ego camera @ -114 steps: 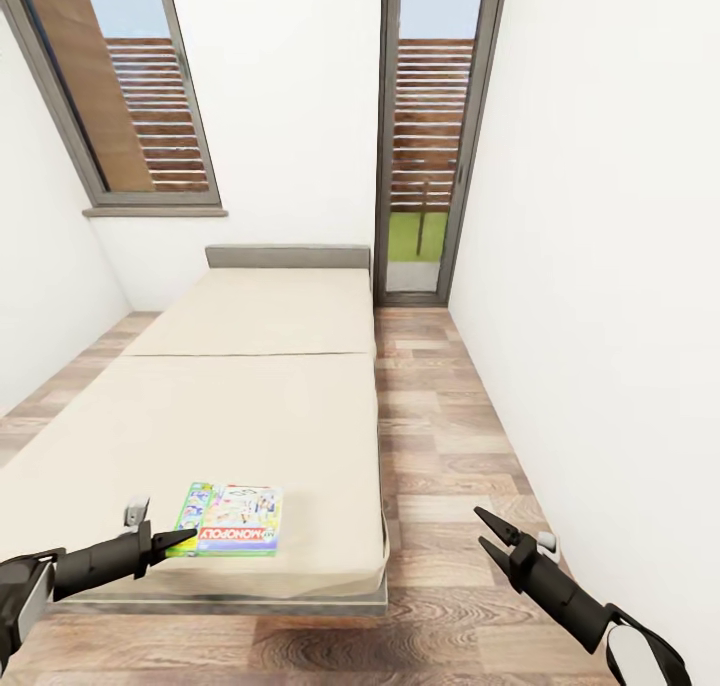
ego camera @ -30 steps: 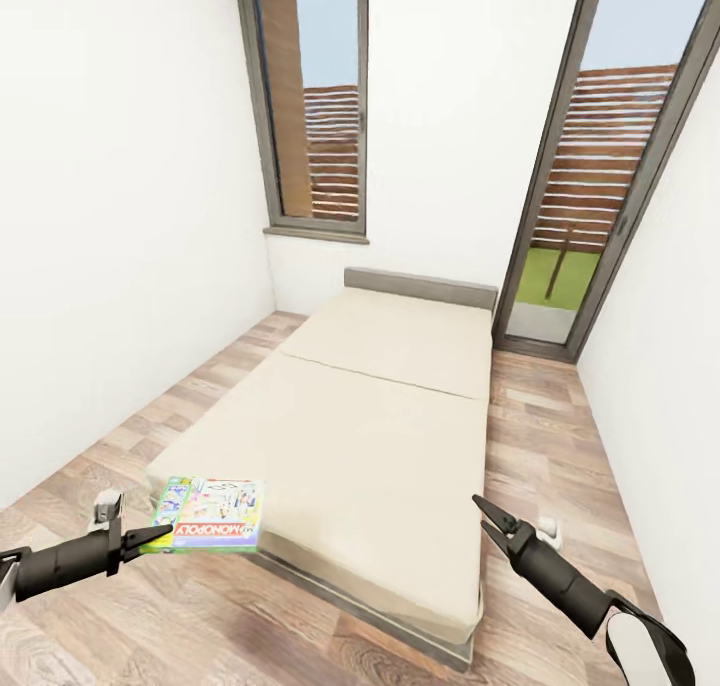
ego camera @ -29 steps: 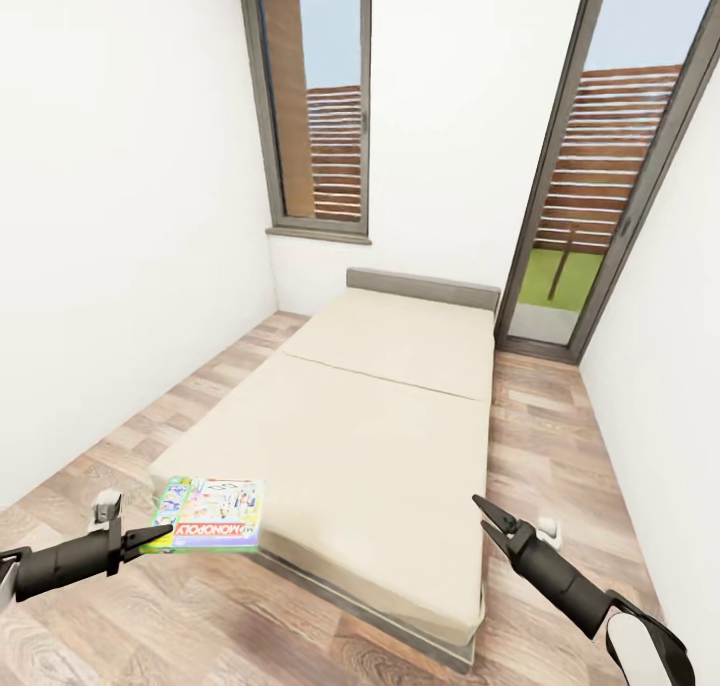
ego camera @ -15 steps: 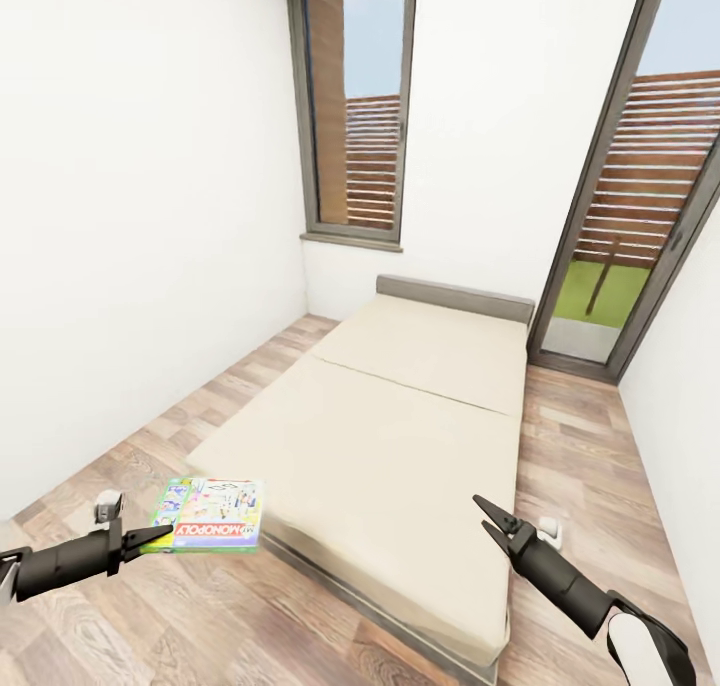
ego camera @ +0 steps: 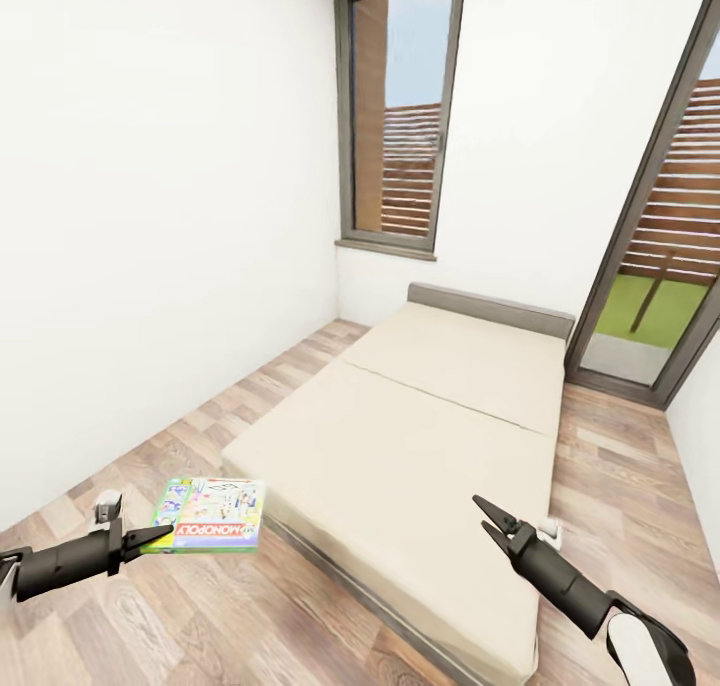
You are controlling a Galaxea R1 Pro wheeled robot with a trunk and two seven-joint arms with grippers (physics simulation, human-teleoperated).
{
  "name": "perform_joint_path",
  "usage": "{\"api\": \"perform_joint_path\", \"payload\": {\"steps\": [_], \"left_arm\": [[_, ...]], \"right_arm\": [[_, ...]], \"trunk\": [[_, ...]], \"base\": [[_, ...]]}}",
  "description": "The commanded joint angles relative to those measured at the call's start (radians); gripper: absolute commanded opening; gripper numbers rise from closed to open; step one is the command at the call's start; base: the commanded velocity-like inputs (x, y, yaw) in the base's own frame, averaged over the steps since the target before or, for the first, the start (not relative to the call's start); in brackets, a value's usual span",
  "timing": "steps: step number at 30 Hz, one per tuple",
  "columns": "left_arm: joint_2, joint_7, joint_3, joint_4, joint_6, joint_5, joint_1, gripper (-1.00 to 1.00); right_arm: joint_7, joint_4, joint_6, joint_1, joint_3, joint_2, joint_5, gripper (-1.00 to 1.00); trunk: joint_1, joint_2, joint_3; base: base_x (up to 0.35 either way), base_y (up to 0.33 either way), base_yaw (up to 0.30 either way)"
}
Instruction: Put all the toys in the child's room - the three board games (two on the bed and one on the table), the two jigsaw puzzles on the table, and the tennis ball on the table - inside the toy box on the table in the child's room.
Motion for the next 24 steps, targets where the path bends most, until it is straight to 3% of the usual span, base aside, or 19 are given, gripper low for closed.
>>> {"api": "perform_joint_path", "payload": {"steps": [1, 24], "left_arm": [[0.0, -0.003, 0.001, 0.0, 0.011, 0.002, -0.001, -1.0], [-0.002, -0.002, 0.0, 0.0, 0.009, 0.001, -0.001, -1.0]], "right_arm": [[0.001, -0.001, 0.007, -0.001, -0.002, 0.0, -0.003, 1.0], [0.001, 0.002, 0.007, -0.001, -0.003, -0.001, -0.003, 1.0]], "trunk": [[-0.004, 0.006, 0.003], [-0.092, 0.167, 0.102]], "base": [[0.0, 0.0, 0.227], [0.0, 0.0, 0.227]]}}
